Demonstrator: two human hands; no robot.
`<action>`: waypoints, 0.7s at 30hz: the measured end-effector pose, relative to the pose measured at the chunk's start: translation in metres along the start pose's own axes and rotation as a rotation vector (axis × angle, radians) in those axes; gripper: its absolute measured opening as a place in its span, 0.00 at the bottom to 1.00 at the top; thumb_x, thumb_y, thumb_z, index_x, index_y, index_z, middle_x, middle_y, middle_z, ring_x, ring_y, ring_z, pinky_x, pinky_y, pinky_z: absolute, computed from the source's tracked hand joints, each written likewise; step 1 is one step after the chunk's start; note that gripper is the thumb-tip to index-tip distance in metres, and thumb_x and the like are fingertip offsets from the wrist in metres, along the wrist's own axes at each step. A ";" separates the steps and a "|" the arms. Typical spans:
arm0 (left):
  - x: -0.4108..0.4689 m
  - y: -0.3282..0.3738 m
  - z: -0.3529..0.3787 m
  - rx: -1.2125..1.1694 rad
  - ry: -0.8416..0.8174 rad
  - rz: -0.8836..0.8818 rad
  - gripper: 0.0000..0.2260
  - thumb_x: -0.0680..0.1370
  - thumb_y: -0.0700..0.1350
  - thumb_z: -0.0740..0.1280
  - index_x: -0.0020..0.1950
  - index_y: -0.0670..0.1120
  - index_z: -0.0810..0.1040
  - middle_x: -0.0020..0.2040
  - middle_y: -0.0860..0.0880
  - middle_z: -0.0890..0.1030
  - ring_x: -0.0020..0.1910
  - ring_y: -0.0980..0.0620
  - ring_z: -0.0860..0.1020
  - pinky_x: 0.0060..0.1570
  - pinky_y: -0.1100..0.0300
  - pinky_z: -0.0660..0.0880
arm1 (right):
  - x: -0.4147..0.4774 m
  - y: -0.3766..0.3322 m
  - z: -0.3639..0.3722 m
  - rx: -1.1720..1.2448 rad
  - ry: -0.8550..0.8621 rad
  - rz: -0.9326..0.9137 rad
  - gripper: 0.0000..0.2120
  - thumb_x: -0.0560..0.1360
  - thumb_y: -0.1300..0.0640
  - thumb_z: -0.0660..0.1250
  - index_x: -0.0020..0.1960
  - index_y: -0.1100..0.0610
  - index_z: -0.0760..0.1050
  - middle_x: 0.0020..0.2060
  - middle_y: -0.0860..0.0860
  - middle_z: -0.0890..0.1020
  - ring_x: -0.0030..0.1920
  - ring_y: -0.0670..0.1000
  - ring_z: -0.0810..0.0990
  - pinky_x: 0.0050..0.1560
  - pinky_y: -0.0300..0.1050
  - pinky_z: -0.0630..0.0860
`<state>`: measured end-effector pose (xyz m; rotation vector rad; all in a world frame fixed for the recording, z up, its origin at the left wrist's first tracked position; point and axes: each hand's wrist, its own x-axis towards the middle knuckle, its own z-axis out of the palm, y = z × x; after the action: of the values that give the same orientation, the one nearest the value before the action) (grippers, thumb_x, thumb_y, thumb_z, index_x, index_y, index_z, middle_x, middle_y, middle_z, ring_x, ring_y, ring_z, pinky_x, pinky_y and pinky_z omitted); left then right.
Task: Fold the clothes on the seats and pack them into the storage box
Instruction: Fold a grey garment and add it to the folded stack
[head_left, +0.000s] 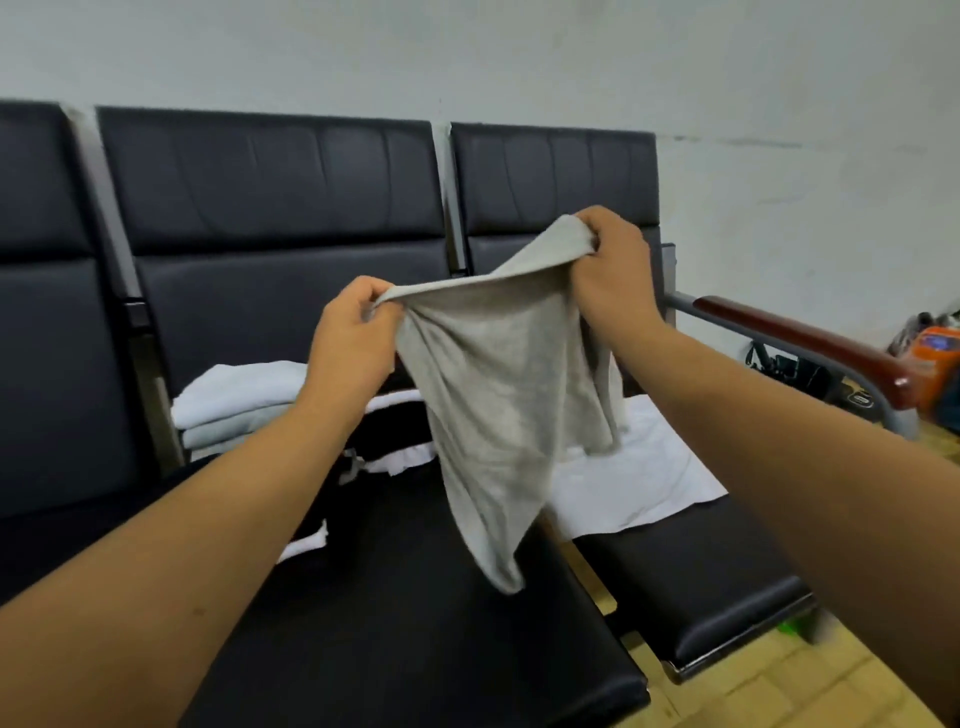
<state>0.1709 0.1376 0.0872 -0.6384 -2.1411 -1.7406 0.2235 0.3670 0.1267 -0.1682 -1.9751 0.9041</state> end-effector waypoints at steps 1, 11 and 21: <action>0.001 0.004 -0.014 -0.007 0.035 -0.016 0.07 0.81 0.44 0.61 0.49 0.44 0.78 0.38 0.47 0.78 0.31 0.54 0.71 0.32 0.59 0.69 | -0.001 -0.013 0.000 -0.013 -0.024 -0.024 0.16 0.72 0.71 0.55 0.51 0.59 0.77 0.43 0.50 0.79 0.43 0.45 0.75 0.37 0.30 0.70; -0.021 0.032 -0.158 0.182 0.277 -0.072 0.08 0.81 0.48 0.60 0.48 0.48 0.78 0.40 0.49 0.79 0.36 0.50 0.74 0.32 0.56 0.70 | -0.054 -0.029 0.025 -0.569 -0.578 -0.070 0.11 0.76 0.65 0.60 0.48 0.56 0.80 0.42 0.55 0.81 0.45 0.61 0.82 0.41 0.47 0.75; -0.066 0.004 -0.225 0.622 -0.032 -0.107 0.07 0.82 0.50 0.63 0.47 0.51 0.78 0.41 0.54 0.79 0.42 0.54 0.77 0.34 0.61 0.68 | -0.137 -0.010 0.054 -0.263 -0.551 0.328 0.15 0.77 0.67 0.54 0.46 0.55 0.77 0.37 0.59 0.83 0.33 0.59 0.84 0.38 0.55 0.84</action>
<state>0.2200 -0.0910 0.1064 -0.3829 -2.5843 -1.0039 0.2602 0.2699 0.0221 -0.4416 -2.6343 0.9623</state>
